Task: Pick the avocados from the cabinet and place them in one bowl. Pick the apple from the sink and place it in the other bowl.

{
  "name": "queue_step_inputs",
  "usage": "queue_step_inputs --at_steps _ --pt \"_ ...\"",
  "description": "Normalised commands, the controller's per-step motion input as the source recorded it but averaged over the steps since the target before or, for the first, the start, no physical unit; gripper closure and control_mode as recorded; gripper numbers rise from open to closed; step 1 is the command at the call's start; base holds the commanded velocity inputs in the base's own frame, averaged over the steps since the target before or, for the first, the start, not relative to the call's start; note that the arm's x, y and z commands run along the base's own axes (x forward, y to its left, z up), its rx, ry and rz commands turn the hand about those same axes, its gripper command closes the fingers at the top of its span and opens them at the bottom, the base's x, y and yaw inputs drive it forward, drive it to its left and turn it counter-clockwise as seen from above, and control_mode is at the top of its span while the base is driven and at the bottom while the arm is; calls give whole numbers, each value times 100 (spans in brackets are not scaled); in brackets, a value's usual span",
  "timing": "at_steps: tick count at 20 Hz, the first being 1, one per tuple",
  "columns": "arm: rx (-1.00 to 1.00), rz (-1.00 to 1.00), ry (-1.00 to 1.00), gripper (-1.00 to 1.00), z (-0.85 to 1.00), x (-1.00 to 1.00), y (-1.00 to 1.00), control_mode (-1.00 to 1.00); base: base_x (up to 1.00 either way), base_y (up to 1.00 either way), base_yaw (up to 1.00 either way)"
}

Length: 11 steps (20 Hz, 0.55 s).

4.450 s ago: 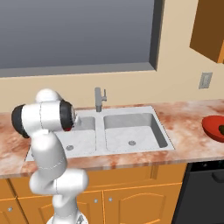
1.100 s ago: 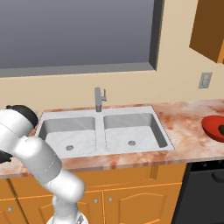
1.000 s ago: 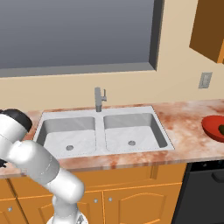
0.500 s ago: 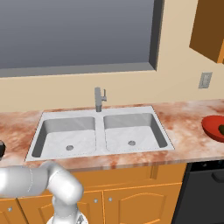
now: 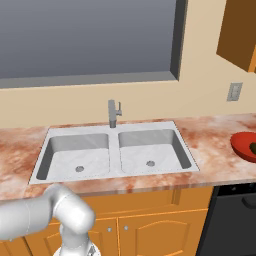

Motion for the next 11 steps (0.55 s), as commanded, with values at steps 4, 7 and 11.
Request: queue_step_inputs --at_steps 4,7,11 --pt "0 0 4 -100 60 0 0 -100 0 0 0" --pt "0 0 11 -100 74 0 -3 -100 0 0 0" --pt "-6 -3 13 -100 16 -10 -49 -100 0 0 0"
